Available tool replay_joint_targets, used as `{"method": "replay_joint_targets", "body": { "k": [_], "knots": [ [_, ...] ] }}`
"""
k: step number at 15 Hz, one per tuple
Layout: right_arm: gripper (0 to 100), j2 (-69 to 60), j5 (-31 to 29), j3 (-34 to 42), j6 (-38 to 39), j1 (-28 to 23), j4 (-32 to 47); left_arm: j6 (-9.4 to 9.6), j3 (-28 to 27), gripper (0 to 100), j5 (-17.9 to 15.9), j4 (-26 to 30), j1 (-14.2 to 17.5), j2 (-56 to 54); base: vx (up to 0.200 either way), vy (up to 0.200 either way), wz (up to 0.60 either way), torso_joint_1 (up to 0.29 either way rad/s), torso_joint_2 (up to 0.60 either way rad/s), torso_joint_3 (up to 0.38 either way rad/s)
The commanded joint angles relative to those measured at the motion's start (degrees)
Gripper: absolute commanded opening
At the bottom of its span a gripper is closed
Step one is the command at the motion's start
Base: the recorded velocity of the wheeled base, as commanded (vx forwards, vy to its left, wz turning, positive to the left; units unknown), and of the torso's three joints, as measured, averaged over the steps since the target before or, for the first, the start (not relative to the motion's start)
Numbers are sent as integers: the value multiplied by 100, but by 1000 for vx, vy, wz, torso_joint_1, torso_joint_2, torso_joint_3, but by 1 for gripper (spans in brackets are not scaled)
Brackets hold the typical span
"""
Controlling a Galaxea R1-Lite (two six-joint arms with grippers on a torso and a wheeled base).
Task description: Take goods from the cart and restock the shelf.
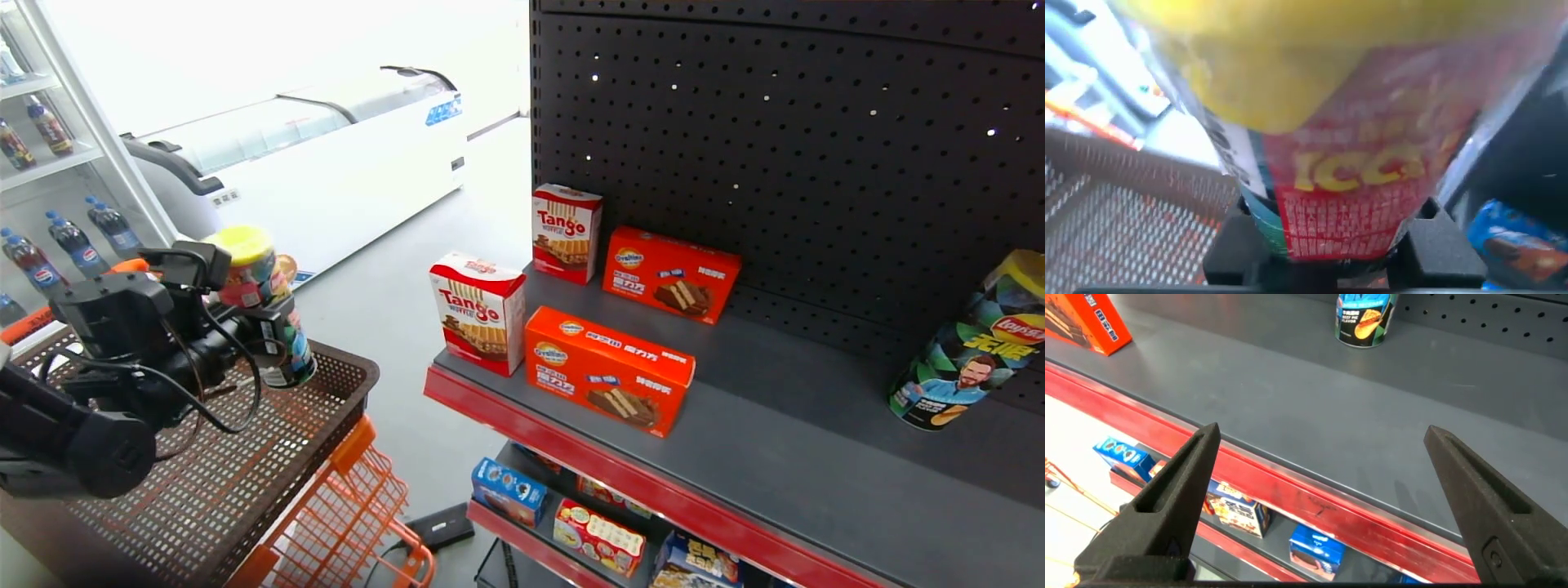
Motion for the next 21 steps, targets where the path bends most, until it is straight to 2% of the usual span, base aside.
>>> {"method": "replay_joint_targets", "body": {
  "k": [1,4,5,6,8,10,11,13,15,16,17,19,21],
  "knots": [
    [100,2,9,0,0,2,-2,-21,-230,0,-300,346,-166,-986,0,0,0,0,0,0],
    [100,2,0,0,0,2,-2,-38,-283,0,-353,530,-377,-1408,0,0,0,0,0,0],
    [100,2,0,0,0,2,-2,-117,-406,0,-432,1022,-570,-1698,0,0,0,0,0,0],
    [100,2,0,0,0,2,-2,-152,-397,0,-450,1330,-605,-1874,0,0,0,0,0,0],
    [100,2,0,0,0,2,-2,-267,-116,0,-467,1444,-1132,-2155,0,0,0,0,0,0],
    [100,2,0,0,0,2,-2,-319,104,0,-819,1471,-1458,-2357,0,0,0,0,0,0],
    [100,2,0,0,0,2,-2,-434,68,0,-1153,1453,-1800,-2331,0,0,0,0,0,0],
    [100,2,0,0,0,2,-2,-513,130,0,-1249,1444,-1959,-2366,0,0,0,0,0,0],
    [100,2,0,0,0,2,-2,-636,130,0,-1759,1400,-2020,-2357,0,0,0,0,0,0],
    [100,2,0,0,0,2,-2,-759,121,0,-2093,1277,-1994,-2339,0,0,0,0,0,0],
    [100,2,0,0,0,2,-2,-785,148,0,-2172,1216,-2029,-2357,0,0,0,0,0,0],
    [100,2,0,0,0,2,-2,-820,279,0,-2216,1286,-2354,-2418,0,0,0,0,0,0],
    [100,2,0,0,0,2,-2,-829,288,0,-2251,1101,-2336,-2418,0,0,0,0,0,0]
  ]
}}
